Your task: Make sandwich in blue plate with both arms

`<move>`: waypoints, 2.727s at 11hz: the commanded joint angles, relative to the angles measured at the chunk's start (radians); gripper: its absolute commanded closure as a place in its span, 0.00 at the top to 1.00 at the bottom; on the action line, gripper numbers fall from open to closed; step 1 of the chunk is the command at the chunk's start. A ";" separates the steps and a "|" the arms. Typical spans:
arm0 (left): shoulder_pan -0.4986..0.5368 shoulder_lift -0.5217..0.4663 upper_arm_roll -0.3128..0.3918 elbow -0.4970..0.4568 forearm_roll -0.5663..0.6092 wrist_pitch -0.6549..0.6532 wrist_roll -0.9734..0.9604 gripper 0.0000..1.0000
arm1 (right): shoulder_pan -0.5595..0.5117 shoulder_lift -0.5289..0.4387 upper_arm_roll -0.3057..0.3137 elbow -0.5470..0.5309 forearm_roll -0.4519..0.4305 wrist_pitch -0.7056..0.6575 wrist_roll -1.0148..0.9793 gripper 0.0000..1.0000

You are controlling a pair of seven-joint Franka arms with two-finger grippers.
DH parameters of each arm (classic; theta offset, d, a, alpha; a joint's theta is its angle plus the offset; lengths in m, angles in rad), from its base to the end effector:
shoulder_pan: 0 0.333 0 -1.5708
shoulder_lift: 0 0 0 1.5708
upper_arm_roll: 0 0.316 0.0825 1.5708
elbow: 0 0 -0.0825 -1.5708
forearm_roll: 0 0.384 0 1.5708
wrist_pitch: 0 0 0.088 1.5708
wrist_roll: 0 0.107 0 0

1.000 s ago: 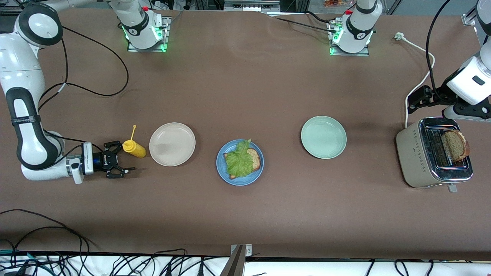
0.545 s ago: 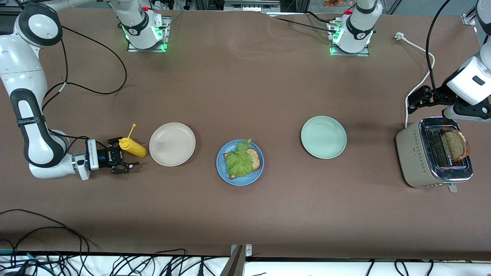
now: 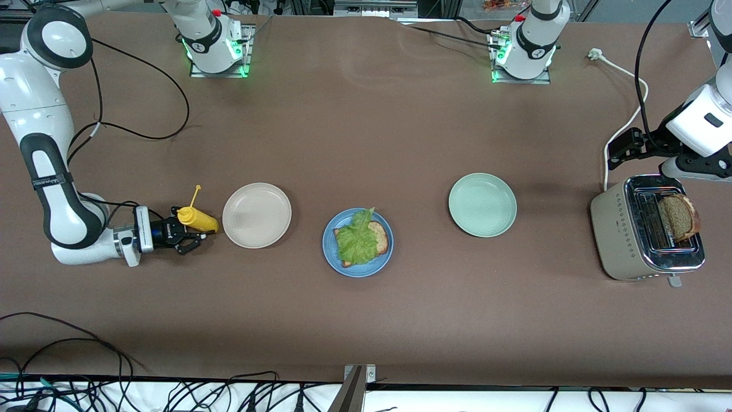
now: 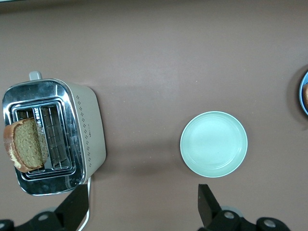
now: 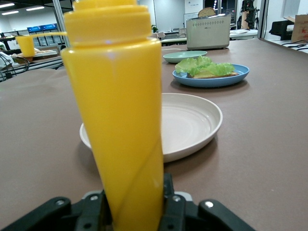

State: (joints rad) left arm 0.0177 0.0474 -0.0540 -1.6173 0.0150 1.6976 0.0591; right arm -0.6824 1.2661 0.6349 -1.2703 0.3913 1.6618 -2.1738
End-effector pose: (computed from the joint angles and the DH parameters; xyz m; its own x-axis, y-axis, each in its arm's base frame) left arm 0.5786 -0.0189 0.5869 0.9948 -0.0970 0.0322 -0.0966 -0.9952 -0.0143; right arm 0.6531 -0.0754 0.0709 0.0062 0.3327 0.9430 0.9573 0.2705 -0.1017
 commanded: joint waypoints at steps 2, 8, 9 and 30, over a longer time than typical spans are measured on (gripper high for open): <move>0.007 -0.009 -0.003 0.007 -0.023 -0.015 -0.001 1.00 | 0.007 -0.034 0.011 -0.009 0.009 0.088 0.091 0.00; 0.007 -0.009 -0.003 0.007 -0.024 -0.015 -0.001 1.00 | 0.159 -0.181 0.012 0.020 -0.153 0.203 0.558 0.00; 0.007 -0.009 -0.003 0.007 -0.024 -0.015 -0.001 1.00 | 0.173 -0.200 0.014 0.020 -0.207 0.203 0.662 0.00; 0.007 -0.009 -0.001 0.008 -0.024 -0.015 0.001 1.00 | 0.940 -0.433 -0.165 0.035 -1.011 0.081 1.741 0.00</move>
State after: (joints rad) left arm 0.0190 0.0471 -0.0535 -1.6173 0.0150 1.6976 0.0590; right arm 0.1799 0.8451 0.5304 -1.2461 -0.5954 1.7717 -0.4757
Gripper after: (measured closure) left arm 0.000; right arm 0.771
